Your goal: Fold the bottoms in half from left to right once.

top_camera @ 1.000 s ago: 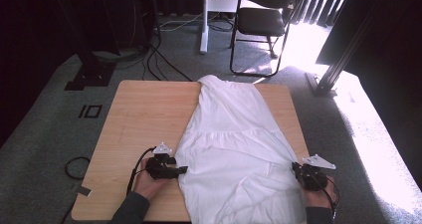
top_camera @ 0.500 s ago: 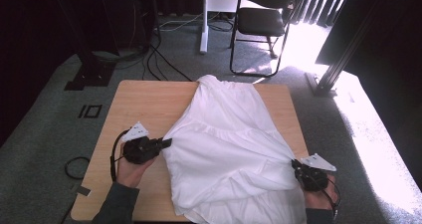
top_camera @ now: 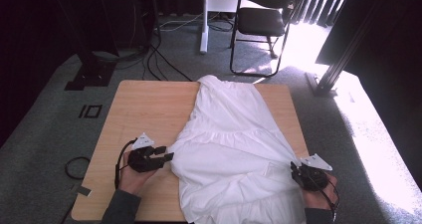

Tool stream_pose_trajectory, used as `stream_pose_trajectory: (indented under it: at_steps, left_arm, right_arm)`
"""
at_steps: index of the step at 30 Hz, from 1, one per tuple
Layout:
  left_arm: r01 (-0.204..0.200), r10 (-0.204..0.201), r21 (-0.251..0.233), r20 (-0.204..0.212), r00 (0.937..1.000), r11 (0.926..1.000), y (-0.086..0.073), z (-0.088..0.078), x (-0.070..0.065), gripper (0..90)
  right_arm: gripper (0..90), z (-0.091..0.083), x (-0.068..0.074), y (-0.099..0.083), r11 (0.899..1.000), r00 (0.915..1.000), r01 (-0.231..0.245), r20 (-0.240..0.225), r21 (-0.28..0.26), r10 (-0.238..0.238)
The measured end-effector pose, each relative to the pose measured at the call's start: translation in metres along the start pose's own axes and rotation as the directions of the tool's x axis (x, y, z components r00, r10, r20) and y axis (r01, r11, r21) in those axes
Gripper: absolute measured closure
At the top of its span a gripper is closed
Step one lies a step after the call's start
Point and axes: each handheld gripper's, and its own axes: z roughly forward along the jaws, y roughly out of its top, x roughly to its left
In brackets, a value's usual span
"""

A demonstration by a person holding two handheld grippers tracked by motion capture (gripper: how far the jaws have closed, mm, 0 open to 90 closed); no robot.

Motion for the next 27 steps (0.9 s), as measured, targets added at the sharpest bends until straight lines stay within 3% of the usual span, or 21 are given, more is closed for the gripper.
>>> stream_pose_trajectory:
  at_steps: [2, 3, 5, 9, 10, 11, 12, 13, 15, 17, 21, 23, 27]
  left_arm:
    - [-0.004, 0.004, 0.001, 0.000, 1.0000, 1.0000, 0.000, -0.001, 0.000, 54.8]
    - [-0.009, 0.009, 0.002, -0.002, 1.0000, 1.0000, 0.000, -0.001, -0.001, 54.8]
    - [-0.015, 0.015, 0.006, -0.003, 0.9999, 0.9999, 0.000, 0.001, -0.003, 54.8]
    - [-0.026, 0.026, 0.022, 0.003, 0.9997, 0.9994, 0.000, 0.006, -0.007, 54.7]
    - [-0.029, 0.029, 0.025, 0.006, 0.9996, 0.9993, 0.000, 0.008, -0.007, 54.7]
    - [-0.029, 0.029, 0.027, 0.006, 0.9996, 0.9992, 0.000, 0.009, -0.008, 54.3]
    - [-0.033, 0.033, 0.033, 0.006, 0.9994, 0.9989, 0.001, 0.010, -0.009, 54.3]
    - [-0.034, 0.034, 0.035, 0.005, 0.9994, 0.9988, 0.001, 0.011, -0.010, 54.3]
    - [-0.046, 0.046, 0.042, -0.002, 0.9989, 0.9981, 0.000, 0.012, -0.012, 54.0]
    - [-0.048, 0.048, 0.041, -0.003, 0.9989, 0.9980, -0.001, 0.011, -0.012, 53.3]
    - [-0.038, 0.038, 0.040, -0.006, 0.9993, 0.9985, -0.001, 0.009, -0.008, 52.9]
    - [-0.036, 0.037, 0.042, -0.008, 0.9993, 0.9985, -0.002, 0.008, -0.007, 52.8]
    - [-0.036, 0.037, 0.047, -0.011, 0.9993, 0.9982, -0.002, 0.009, -0.007, 52.7]
  right_arm:
    - [54.3, -0.006, 0.004, 0.003, 0.999, 0.9973, 0.002, -0.073, -0.049, -0.005]
    - [53.1, -0.008, 0.009, 0.006, 0.997, 0.9892, -0.001, -0.146, -0.079, -0.010]
    - [50.4, -0.008, 0.017, 0.008, 0.994, 0.9747, 0.006, -0.221, -0.105, -0.029]
    - [40.4, 0.005, 0.035, 0.006, 0.996, 0.9429, 0.037, -0.328, -0.080, -0.061]
    - [40.6, 0.008, 0.038, 0.005, 0.997, 0.9415, 0.047, -0.330, -0.069, -0.067]
    - [44.5, 0.013, 0.042, 0.005, 0.997, 0.9421, 0.063, -0.327, -0.045, -0.074]
    - [53.8, 0.016, 0.043, 0.005, 0.997, 0.9448, 0.072, -0.318, -0.031, -0.078]
    - [71.5, 0.018, 0.044, 0.004, 0.997, 0.9467, 0.081, -0.312, -0.008, -0.079]
    - [87.0, 0.016, 0.043, 0.005, 0.997, 0.9456, 0.083, -0.316, 0.003, -0.078]
    - [89.0, 0.000, 0.034, 0.004, 0.996, 0.9587, 0.090, -0.271, 0.002, -0.086]
    - [89.0, -0.022, 0.018, -0.001, 0.997, 0.9687, 0.080, -0.236, 0.005, -0.077]
    - [89.0, -0.042, 0.000, -0.011, 0.998, 0.9753, 0.061, -0.214, 0.032, -0.053]
    - [88.4, -0.061, -0.023, -0.031, 0.996, 0.9845, 0.025, -0.175, 0.084, -0.009]
